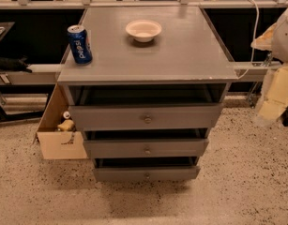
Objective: Open middle drawer
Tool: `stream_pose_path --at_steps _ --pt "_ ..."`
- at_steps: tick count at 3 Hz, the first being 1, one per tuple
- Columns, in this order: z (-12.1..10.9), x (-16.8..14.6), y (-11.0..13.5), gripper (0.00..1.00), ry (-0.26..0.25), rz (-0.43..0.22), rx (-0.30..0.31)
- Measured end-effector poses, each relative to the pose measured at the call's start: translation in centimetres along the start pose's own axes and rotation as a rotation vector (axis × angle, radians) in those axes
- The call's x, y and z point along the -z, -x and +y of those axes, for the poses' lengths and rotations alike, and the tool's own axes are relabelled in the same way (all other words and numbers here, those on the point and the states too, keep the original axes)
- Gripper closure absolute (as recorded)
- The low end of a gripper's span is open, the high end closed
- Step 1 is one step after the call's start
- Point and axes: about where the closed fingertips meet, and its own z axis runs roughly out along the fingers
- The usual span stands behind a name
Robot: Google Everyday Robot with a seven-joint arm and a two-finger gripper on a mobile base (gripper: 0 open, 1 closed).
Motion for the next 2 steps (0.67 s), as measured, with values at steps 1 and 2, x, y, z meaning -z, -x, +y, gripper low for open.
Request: stream_pose_path --at_steps 1,2 --pt "1.7 -4.53 -0.61 0.0 0.02 -0.001 0.034" --pt "1.7 -4.53 -0.61 0.0 0.02 -0.001 0.034"
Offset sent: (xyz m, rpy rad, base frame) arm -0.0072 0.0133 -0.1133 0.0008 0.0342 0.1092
